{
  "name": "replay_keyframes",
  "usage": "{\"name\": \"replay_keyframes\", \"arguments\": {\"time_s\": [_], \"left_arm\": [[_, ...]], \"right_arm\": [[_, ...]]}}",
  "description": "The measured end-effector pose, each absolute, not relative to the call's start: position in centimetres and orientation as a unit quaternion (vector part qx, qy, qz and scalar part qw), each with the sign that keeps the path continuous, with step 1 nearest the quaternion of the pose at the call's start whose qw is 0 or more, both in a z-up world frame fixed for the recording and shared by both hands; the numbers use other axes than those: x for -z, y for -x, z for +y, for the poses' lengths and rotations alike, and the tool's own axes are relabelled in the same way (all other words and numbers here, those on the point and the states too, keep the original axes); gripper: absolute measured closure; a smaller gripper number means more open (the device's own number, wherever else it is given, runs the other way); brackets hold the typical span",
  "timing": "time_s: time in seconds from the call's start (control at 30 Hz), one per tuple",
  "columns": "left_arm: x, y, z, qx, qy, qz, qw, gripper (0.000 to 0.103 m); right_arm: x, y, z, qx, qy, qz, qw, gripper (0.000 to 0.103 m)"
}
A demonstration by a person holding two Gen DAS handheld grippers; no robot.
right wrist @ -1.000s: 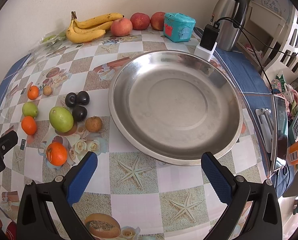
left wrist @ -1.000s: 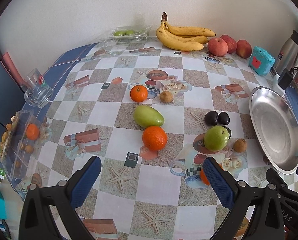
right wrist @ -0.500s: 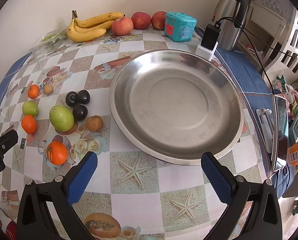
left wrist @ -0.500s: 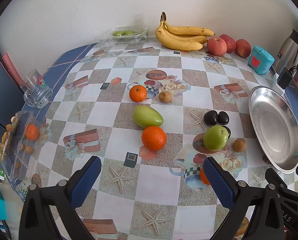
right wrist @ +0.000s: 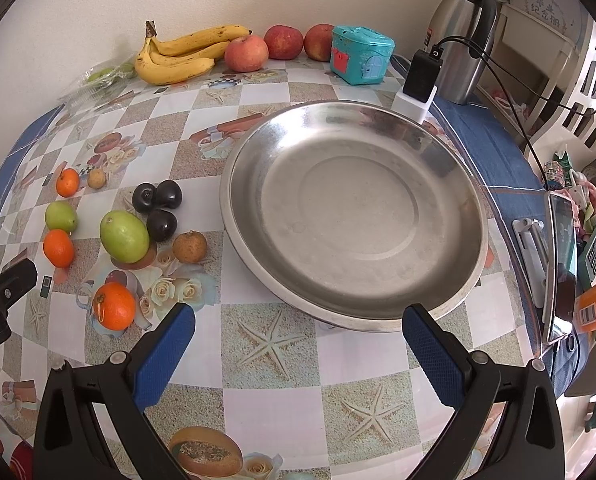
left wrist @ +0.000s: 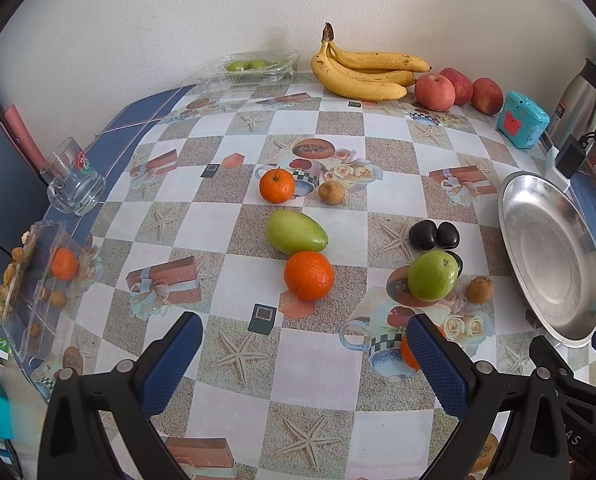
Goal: Organize fruits
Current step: 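Grasp the large orange with the left tool while the right tool grasps the small orange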
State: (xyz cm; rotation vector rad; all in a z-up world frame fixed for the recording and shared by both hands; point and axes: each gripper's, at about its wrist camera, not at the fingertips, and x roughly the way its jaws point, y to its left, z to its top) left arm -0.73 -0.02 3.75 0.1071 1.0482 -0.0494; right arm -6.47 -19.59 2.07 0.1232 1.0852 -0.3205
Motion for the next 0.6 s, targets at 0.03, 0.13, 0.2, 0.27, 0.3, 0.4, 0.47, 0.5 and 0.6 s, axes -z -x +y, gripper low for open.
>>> {"name": "replay_keyframes", "arguments": {"time_s": [0.03,0.13,0.2,0.27,0.3,0.4,0.47,0.5,0.6], "left_arm": [[-3.8,0.7,0.0,0.024,-0.051,0.500,0.864,0.000],[-3.7,0.8,0.0,0.023,-0.050,0.501,0.864,0.000],[-3.5,0.8,0.0,0.022,-0.049,0.502,0.863,0.000],[-3.5,0.7,0.2,0.020,-0.047,0.503,0.863,0.000],[-3.4,0.7,0.3,0.018,-0.044,0.503,0.863,0.000],[-3.4,0.5,0.9,0.012,-0.036,0.501,0.865,0.000],[-3.3,0.2,1.5,-0.001,-0.028,0.499,0.866,0.000],[-3.3,0.1,1.7,-0.005,-0.024,0.498,0.867,0.000],[-2.9,-0.2,2.8,-0.019,-0.009,0.500,0.866,0.000]], "right_arm": [[-2.1,6.4,-19.6,0.152,-0.058,0.514,0.842,0.000],[-2.2,6.3,-19.6,0.150,-0.058,0.513,0.843,0.000],[-2.2,6.3,-19.6,0.149,-0.060,0.513,0.843,0.000],[-2.2,6.3,-19.5,0.145,-0.062,0.511,0.845,0.000],[-2.3,6.2,-19.4,0.143,-0.062,0.510,0.846,0.000],[-2.4,6.0,-18.8,0.135,-0.058,0.508,0.848,0.000],[-2.3,5.9,-18.4,0.126,-0.059,0.508,0.850,0.000],[-2.4,5.7,-17.9,0.116,-0.058,0.507,0.852,0.000],[-2.2,5.3,-16.9,0.092,-0.057,0.509,0.854,0.000]]}}
